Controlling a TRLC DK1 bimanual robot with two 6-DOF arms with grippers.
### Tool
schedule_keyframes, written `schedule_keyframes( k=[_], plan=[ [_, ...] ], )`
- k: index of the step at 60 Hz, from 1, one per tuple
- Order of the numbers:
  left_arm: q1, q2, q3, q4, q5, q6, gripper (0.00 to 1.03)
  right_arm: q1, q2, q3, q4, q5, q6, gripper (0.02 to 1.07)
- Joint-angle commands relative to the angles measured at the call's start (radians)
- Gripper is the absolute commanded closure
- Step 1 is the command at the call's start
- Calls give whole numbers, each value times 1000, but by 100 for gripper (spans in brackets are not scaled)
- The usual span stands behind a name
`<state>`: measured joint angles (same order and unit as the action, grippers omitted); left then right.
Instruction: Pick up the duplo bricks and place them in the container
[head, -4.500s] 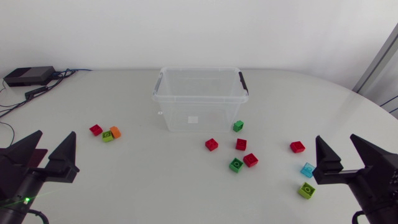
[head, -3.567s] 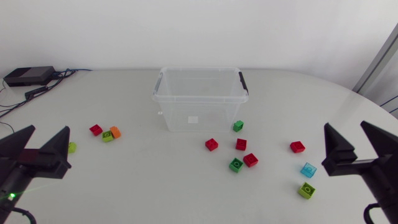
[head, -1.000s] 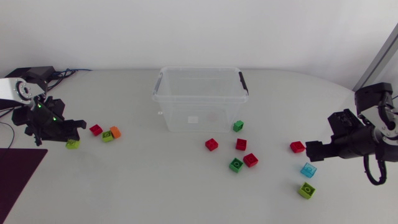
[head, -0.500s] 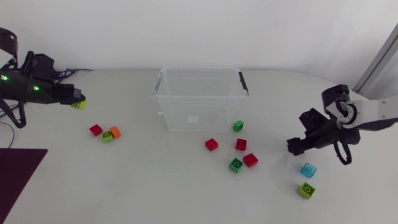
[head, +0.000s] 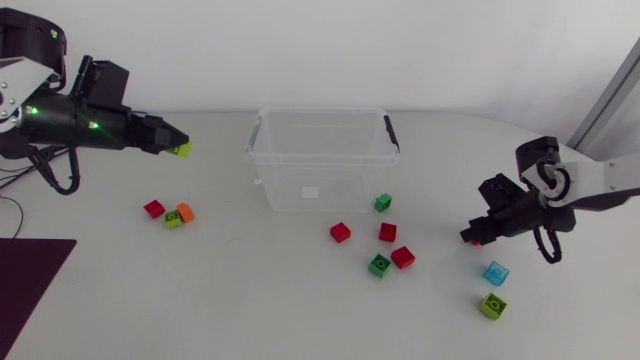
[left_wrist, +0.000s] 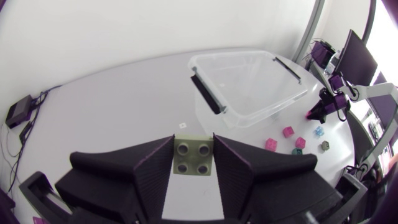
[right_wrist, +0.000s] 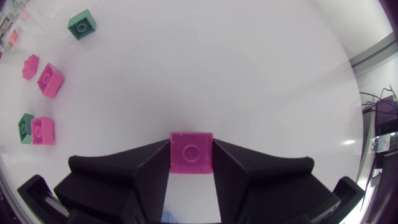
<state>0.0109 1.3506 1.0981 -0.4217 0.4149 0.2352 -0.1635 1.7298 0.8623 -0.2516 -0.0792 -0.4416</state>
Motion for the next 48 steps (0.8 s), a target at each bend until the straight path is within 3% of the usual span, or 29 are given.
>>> schedule_keyframes(
  k=[1,14,21,39,44,45,46,47,48],
  plan=[
    [-37,-19,40,23,33,-39,69,9,-73,-5,-28,-4,18,87],
    [-104,53,83,129,104,-129,68,73,-263,0,-120,-34,43,87],
    [-150,102,92,235,105,-174,67,131,-348,23,-164,-44,67,87],
    [-250,291,224,343,71,-208,63,266,-424,124,-204,-51,141,87],
    [-262,355,276,333,22,-206,51,298,-424,164,-204,-51,153,87],
    [-266,369,289,324,15,-204,44,306,-420,175,-204,-51,159,87],
    [-266,383,299,311,13,-200,30,309,-414,184,-204,-51,162,86],
    [-267,386,302,307,12,-198,26,318,-411,193,-202,-51,165,86],
    [-275,401,322,279,-5,-181,10,325,-406,201,-199,-51,165,86]
  ],
)
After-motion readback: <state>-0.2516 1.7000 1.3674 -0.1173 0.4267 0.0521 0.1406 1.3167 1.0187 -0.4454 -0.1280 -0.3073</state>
